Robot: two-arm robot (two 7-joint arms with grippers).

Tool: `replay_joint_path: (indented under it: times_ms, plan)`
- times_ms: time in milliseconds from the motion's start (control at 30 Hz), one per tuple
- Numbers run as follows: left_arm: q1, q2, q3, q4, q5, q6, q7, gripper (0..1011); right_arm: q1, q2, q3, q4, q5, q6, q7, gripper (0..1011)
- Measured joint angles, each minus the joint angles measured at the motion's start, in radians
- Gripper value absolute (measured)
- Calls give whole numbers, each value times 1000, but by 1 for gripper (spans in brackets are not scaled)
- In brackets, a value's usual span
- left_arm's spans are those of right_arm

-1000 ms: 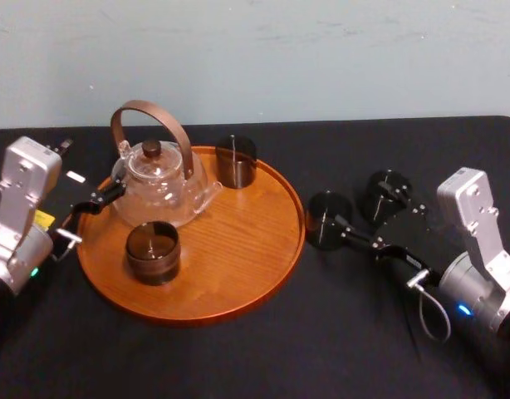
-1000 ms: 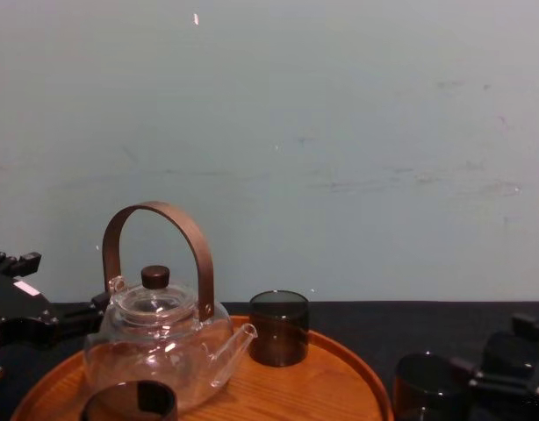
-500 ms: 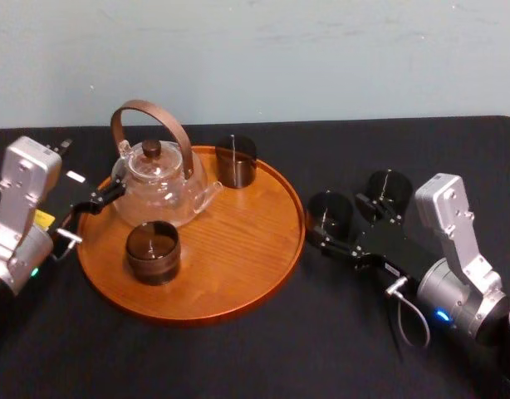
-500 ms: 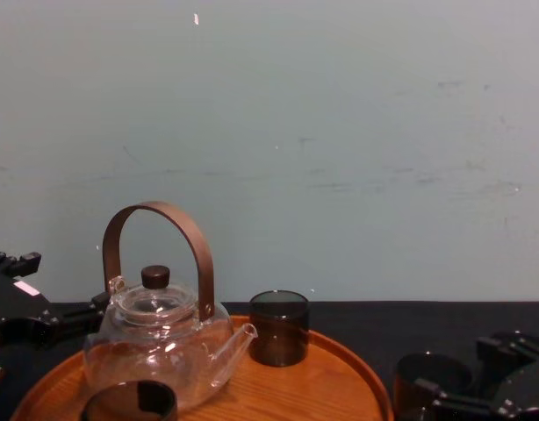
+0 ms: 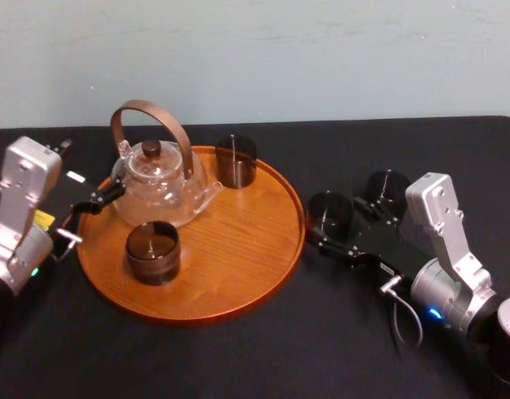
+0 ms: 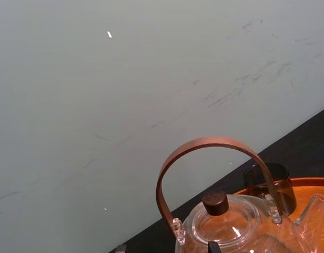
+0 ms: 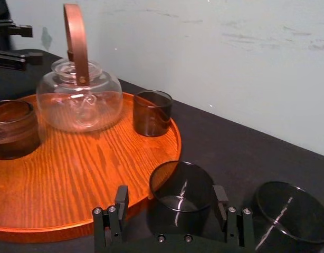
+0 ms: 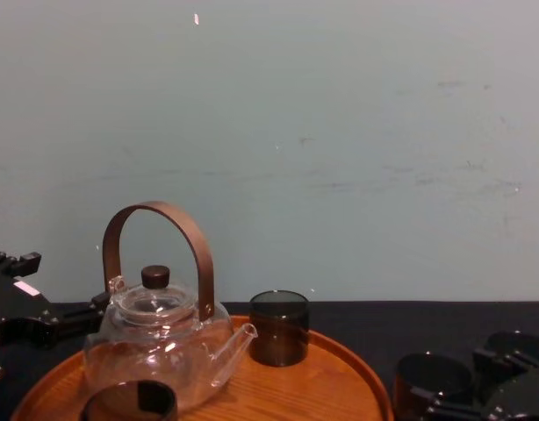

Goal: Pick up the glass from the table and place it on the tray.

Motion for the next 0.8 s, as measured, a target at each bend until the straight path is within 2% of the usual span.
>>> replay_joint_path:
  times_ms: [433, 800]
  plan:
    - [0, 0, 0, 0, 0, 0, 0, 1002, -14, -34, 29, 10, -27, 31, -20, 1002]
    - [0, 0, 0, 0, 0, 0, 0, 1001, 8, -71, 40, 52, -52, 51, -10, 1002]
